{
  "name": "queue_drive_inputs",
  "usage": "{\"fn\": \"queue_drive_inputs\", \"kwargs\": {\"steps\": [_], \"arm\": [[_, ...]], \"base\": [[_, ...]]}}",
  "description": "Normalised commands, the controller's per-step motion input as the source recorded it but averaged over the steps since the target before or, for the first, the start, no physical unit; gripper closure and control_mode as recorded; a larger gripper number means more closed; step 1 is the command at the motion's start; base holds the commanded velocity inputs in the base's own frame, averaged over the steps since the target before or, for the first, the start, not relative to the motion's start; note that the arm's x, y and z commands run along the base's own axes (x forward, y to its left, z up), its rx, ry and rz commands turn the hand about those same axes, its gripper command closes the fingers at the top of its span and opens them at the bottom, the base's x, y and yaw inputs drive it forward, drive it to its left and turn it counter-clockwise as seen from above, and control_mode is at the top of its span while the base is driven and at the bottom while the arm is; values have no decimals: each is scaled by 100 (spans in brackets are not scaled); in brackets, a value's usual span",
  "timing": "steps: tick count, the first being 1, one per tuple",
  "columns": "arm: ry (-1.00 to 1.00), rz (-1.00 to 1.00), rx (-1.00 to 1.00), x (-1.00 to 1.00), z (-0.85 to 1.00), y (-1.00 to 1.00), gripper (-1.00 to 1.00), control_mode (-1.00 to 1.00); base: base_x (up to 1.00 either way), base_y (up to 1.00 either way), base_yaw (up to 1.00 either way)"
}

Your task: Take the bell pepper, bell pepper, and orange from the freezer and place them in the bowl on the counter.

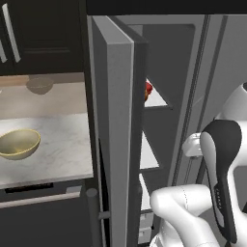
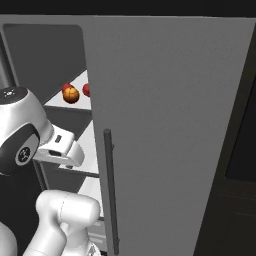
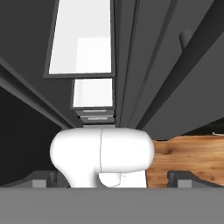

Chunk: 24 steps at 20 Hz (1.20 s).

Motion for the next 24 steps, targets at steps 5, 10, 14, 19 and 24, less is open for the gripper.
{"fn": "queue_drive_inputs", "kwargs": {"steps": [5,10,14,19,24], "arm": [[0,0,0,0,0,0,-100,100],[0,0,0,0,0,0,-100,100],[-1,0,0,1,0,0,-100,-100],[-6,0,0,1,0,13,-100,-100],[-14,4,0,2,8,26,-100,-100]], "base": [[2,36,7],[0,0,0],[0,0,0],[0,0,0],[0,0,0]]}}
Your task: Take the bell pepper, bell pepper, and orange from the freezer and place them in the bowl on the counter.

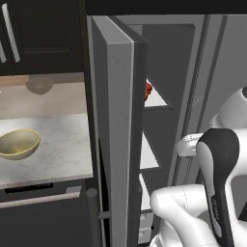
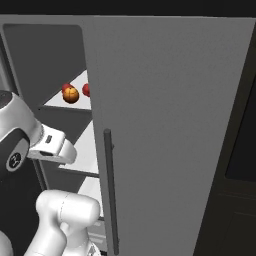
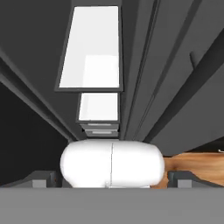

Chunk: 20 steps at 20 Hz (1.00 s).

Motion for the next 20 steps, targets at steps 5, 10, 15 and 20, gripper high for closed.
{"fn": "queue_drive_inputs", "kwargs": {"steps": [5,10,15,20], "arm": [[-27,7,0,0,21,47,-100,-100],[-26,6,0,0,39,27,-100,-100],[-14,3,1,17,44,4,-100,-100],[-6,0,3,37,25,0,-100,-100]], "base": [[0,0,0],[0,0,0],[0,0,0],[0,0,0]]}}
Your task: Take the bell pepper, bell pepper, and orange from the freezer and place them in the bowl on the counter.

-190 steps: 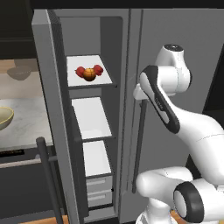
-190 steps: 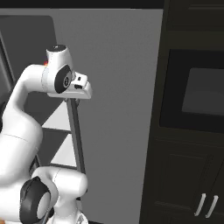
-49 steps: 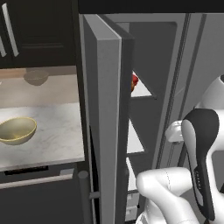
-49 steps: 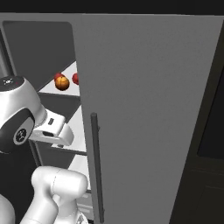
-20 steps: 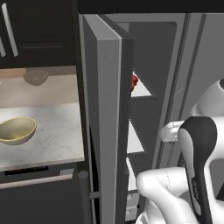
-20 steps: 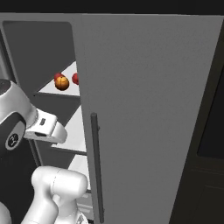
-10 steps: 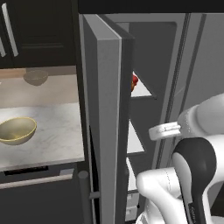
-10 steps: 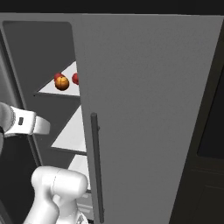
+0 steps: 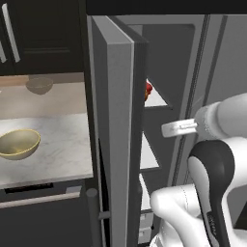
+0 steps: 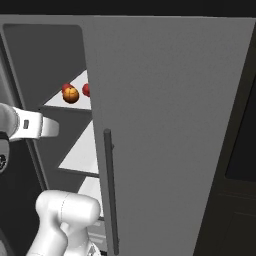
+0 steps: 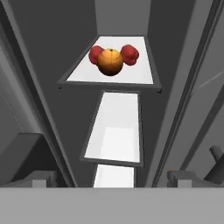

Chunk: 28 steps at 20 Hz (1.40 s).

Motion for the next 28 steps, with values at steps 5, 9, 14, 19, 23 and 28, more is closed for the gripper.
{"fn": "queue_drive_inputs", "kwargs": {"steps": [5,9,14,19,23,28], "arm": [[-7,0,5,43,6,1,-100,-100],[-1,1,0,54,0,19,-100,-100],[1,3,0,52,0,25,-100,-100],[0,1,1,41,0,3,-100,-100],[0,3,0,40,0,0,-100,-100],[0,3,0,40,0,0,-100,-100]], "base": [[0,0,0],[0,0,0],[0,0,0],[0,0,0],[0,0,0],[0,0,0]]}}
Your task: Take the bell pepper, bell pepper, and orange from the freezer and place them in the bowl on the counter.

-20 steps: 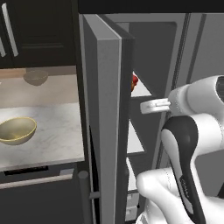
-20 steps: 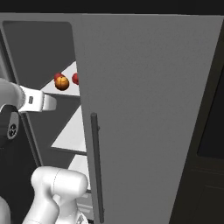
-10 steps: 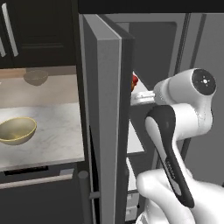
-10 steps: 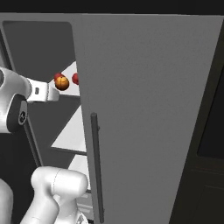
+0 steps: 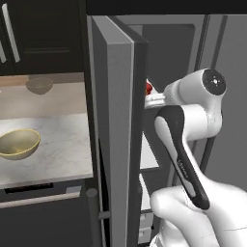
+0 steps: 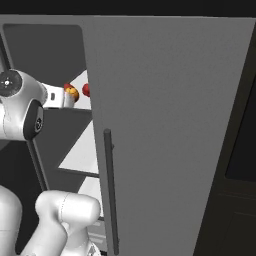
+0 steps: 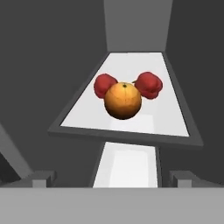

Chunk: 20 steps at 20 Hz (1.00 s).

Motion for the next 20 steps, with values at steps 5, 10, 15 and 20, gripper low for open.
{"fn": "queue_drive_inputs", "kwargs": {"steps": [5,10,15,20], "arm": [[0,3,0,45,-2,0,-100,-100],[0,0,0,38,-14,16,-100,-100],[2,0,0,37,-6,19,-100,-100],[7,0,0,37,0,7,-100,-100]], "base": [[0,0,0],[0,0,0],[0,0,0],[0,0,0]]}}
